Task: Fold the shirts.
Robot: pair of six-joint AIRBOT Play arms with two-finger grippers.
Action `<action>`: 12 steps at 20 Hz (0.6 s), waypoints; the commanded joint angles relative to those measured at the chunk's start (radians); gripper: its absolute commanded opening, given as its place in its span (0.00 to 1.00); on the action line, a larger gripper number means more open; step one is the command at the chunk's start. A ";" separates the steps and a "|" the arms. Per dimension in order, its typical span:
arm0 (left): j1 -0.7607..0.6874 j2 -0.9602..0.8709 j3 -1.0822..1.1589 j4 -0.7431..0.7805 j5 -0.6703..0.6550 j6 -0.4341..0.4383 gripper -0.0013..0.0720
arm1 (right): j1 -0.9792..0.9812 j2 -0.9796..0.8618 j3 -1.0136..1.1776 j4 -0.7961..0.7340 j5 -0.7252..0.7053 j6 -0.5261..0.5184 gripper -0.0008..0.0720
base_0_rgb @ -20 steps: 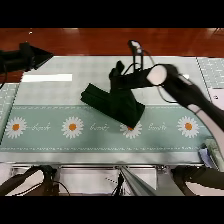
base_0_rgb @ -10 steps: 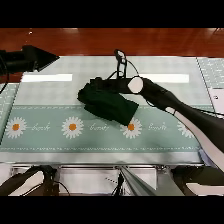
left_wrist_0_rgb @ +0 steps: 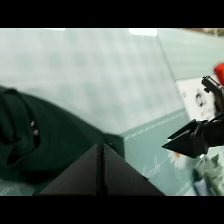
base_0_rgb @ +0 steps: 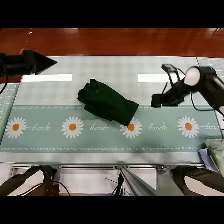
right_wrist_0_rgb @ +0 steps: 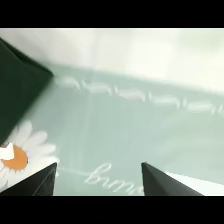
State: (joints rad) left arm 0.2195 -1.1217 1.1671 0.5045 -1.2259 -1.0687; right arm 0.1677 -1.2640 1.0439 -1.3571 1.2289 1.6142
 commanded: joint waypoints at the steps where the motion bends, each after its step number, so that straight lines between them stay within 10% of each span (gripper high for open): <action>1: 0.006 -0.001 0.000 0.115 -0.076 -0.032 0.11 | -0.095 0.053 -0.264 0.383 -0.178 -0.050 0.84; 4: 0.006 -0.001 0.000 0.152 -0.092 -0.068 0.52 | -0.046 0.051 -0.433 0.776 -0.467 -0.184 0.84; 12: 0.005 -0.001 0.000 0.151 -0.122 -0.134 0.52 | 0.268 -0.031 -0.472 0.921 -0.927 -0.056 0.83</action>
State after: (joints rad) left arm 0.2245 -1.1217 1.1671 0.6491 -1.3354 -1.1694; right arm 0.3492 -1.2552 0.5877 -0.5220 0.4694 1.4948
